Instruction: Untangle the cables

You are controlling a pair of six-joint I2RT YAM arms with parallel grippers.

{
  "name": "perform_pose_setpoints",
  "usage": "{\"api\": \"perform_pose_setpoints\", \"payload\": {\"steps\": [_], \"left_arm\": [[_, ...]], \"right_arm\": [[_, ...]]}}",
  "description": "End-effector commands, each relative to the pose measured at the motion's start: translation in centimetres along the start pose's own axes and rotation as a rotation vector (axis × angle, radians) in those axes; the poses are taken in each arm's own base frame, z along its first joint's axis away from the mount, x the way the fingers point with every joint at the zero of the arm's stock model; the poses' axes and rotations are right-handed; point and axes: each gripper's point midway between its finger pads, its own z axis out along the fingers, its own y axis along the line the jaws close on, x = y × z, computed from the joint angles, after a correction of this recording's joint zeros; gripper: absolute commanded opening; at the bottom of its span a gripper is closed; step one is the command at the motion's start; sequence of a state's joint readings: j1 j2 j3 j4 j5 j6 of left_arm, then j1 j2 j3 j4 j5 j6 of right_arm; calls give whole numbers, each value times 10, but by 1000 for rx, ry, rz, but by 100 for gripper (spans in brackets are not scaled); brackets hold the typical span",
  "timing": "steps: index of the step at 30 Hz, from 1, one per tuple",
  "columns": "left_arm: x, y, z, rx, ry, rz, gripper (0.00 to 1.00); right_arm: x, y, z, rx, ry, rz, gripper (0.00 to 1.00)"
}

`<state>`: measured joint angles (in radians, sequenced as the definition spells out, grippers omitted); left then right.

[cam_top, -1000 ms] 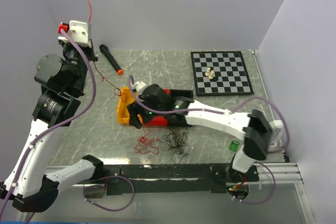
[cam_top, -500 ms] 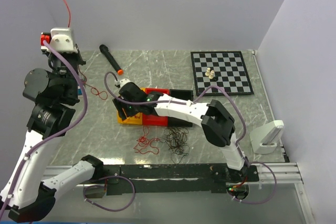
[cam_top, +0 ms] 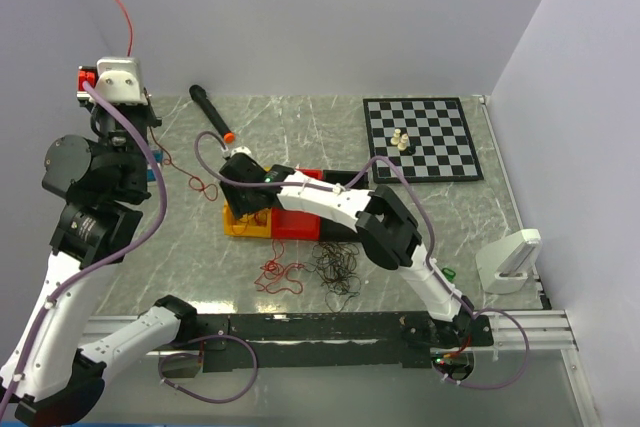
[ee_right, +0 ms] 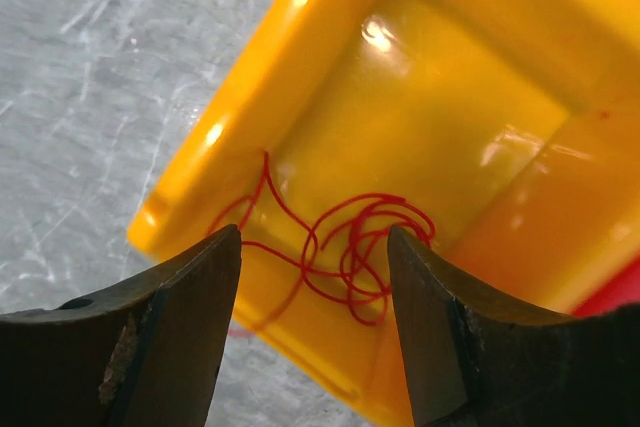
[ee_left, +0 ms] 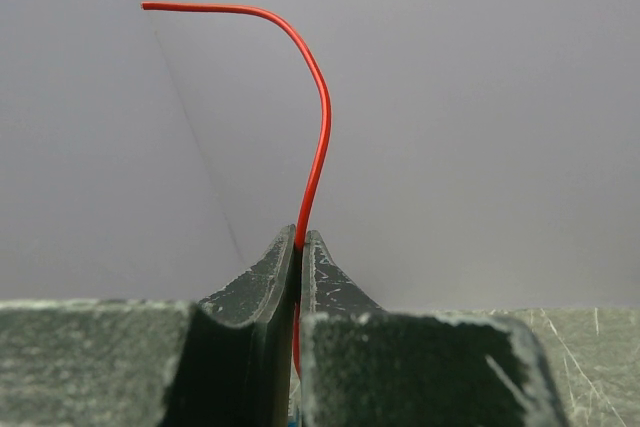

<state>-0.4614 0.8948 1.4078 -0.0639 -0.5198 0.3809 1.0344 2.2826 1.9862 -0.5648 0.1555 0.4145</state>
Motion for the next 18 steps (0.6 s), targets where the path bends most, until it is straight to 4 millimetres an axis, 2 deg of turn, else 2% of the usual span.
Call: {"api": "perform_pose_setpoints", "payload": {"steps": [1, 7, 14, 16, 18], "left_arm": [[-14, 8, -1, -22, -47, -10, 8], [-18, 8, -1, -14, -55, -12, 8], [-19, 8, -2, -11, -63, -2, 9], [-19, 9, -3, -12, -66, 0, 9], [-16, 7, -3, -8, -63, 4, 10]], "right_arm": [[2, -4, 0, 44, 24, 7, 68], [15, -8, 12, 59, 64, 4, 67], [25, -9, 21, 58, 97, -9, 55], [27, -11, 21, 59, 100, -14, 47], [28, -12, 20, 62, 97, -17, 34]]}}
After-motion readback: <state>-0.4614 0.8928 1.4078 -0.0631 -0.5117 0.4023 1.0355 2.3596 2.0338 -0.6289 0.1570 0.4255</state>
